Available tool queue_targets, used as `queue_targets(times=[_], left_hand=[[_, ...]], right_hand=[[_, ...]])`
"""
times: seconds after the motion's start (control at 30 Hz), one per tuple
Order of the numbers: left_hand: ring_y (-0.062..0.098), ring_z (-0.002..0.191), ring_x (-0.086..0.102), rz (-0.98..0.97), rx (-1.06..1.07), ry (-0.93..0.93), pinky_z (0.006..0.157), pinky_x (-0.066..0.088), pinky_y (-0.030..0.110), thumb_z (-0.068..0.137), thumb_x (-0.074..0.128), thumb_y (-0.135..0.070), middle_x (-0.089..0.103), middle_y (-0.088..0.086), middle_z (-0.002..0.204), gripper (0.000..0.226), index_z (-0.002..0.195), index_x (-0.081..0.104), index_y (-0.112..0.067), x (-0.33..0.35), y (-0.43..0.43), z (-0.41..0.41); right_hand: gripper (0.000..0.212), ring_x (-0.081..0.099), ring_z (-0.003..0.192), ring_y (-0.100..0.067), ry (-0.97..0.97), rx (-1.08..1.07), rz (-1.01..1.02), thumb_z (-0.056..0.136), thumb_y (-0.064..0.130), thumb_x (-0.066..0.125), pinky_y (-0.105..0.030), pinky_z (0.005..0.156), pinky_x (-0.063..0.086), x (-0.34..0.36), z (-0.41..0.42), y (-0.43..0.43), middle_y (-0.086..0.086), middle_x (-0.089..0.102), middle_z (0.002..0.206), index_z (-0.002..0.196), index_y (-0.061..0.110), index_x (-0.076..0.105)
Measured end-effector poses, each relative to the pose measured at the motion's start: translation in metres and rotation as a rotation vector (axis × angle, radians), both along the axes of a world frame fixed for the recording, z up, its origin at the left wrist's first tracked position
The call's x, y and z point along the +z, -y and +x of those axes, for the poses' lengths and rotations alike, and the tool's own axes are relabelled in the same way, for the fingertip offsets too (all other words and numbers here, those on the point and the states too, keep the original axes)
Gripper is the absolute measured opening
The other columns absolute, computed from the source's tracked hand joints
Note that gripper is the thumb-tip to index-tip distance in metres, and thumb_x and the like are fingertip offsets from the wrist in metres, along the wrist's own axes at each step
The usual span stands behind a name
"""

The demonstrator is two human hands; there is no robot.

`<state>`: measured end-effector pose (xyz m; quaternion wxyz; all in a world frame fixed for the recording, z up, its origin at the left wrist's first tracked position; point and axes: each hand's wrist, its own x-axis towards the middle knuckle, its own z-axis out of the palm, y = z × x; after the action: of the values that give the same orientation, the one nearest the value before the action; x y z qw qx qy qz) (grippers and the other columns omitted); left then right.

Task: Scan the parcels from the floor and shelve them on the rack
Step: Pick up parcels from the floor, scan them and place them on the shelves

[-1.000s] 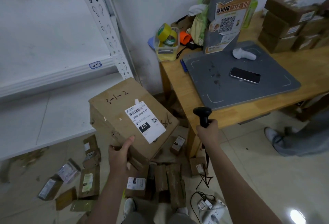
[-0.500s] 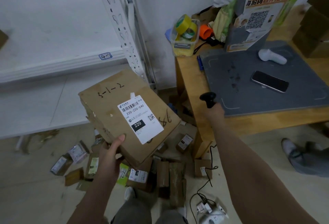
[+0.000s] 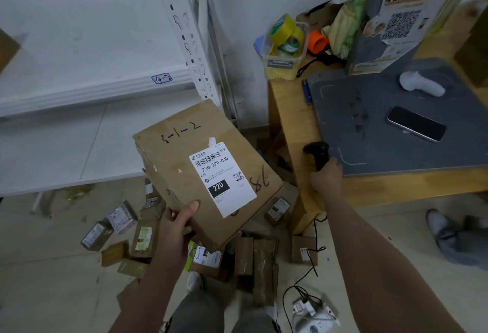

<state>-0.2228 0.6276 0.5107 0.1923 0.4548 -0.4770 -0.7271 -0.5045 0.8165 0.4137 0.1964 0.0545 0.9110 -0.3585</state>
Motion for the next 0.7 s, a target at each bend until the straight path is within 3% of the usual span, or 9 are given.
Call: queue_targets(times=[0.13, 0.3, 0.43, 0.5, 0.6, 0.63, 0.7], left_hand=[[0.025, 0.105, 0.065, 0.023, 0.003, 0.010, 0.080, 0.053, 0.040, 0.085, 0.074, -0.020, 0.066, 0.011, 0.127, 0.053, 0.134, 0.056, -0.011, -0.001, 0.001, -0.006], [0.029, 0.119, 0.061, 0.023, -0.026, 0.003, 0.090, 0.052, 0.044, 0.065, 0.081, -0.031, 0.065, 0.008, 0.129, 0.076, 0.135, 0.056, -0.014, 0.007, 0.011, -0.011], [0.031, 0.122, 0.058, 0.032, -0.012, -0.066, 0.085, 0.051, 0.041, 0.064, 0.076, -0.033, 0.063, 0.010, 0.132, 0.083, 0.141, 0.050, -0.015, 0.021, 0.030, -0.012], [0.049, 0.123, 0.051, 0.020, 0.006, -0.101, 0.083, 0.054, 0.043, 0.058, 0.082, -0.031, 0.063, 0.016, 0.129, 0.093, 0.143, 0.049, -0.011, 0.030, 0.043, -0.007], [0.051, 0.131, 0.038, -0.015, 0.044, -0.136, 0.106, 0.042, 0.058, 0.047, 0.081, -0.043, 0.067, 0.008, 0.113, 0.108, 0.144, 0.047, -0.009, 0.050, 0.066, 0.009], [0.049, 0.129, 0.045, -0.022, 0.053, -0.149, 0.103, 0.046, 0.056, 0.046, 0.081, -0.044, 0.067, 0.006, 0.114, 0.108, 0.144, 0.048, -0.010, 0.056, 0.075, 0.017], [0.033, 0.109, 0.064, -0.064, 0.055, -0.191, 0.081, 0.056, 0.037, 0.046, 0.081, -0.042, 0.068, 0.007, 0.115, 0.105, 0.142, 0.050, -0.010, 0.072, 0.094, 0.038]], right_hand=[[0.075, 0.034, 0.132, -0.040, -0.135, -0.142, 0.040, 0.080, 0.013, 0.068, -0.049, 0.108, 0.037, 0.012, 0.007, 0.006, -0.023, 0.036, 0.143, 0.142, 0.000, 0.029], [0.071, 0.042, 0.125, -0.036, -0.364, -0.196, -0.151, 0.079, 0.018, 0.071, -0.044, 0.100, 0.040, 0.061, 0.018, 0.027, -0.018, 0.042, 0.137, 0.140, 0.003, 0.037], [0.058, 0.053, 0.114, -0.022, -0.369, -0.073, -0.365, 0.087, 0.021, 0.071, -0.034, 0.089, 0.049, 0.116, 0.041, 0.057, -0.006, 0.048, 0.134, 0.137, 0.011, 0.043], [0.050, 0.058, 0.104, -0.012, -0.339, 0.017, -0.488, 0.090, 0.026, 0.070, -0.020, 0.076, 0.047, 0.142, 0.059, 0.075, 0.002, 0.053, 0.125, 0.133, 0.016, 0.047], [0.041, 0.056, 0.096, 0.001, -0.272, 0.235, -0.622, 0.092, 0.033, 0.068, -0.012, 0.069, 0.042, 0.176, 0.091, 0.110, 0.009, 0.057, 0.116, 0.128, 0.020, 0.053], [0.038, 0.056, 0.097, 0.001, -0.247, 0.306, -0.657, 0.093, 0.034, 0.067, -0.012, 0.068, 0.042, 0.186, 0.102, 0.122, 0.010, 0.058, 0.115, 0.126, 0.021, 0.055], [0.032, 0.058, 0.100, -0.001, -0.216, 0.425, -0.714, 0.093, 0.031, 0.066, -0.013, 0.071, 0.043, 0.203, 0.124, 0.149, 0.012, 0.061, 0.114, 0.122, 0.022, 0.058]])
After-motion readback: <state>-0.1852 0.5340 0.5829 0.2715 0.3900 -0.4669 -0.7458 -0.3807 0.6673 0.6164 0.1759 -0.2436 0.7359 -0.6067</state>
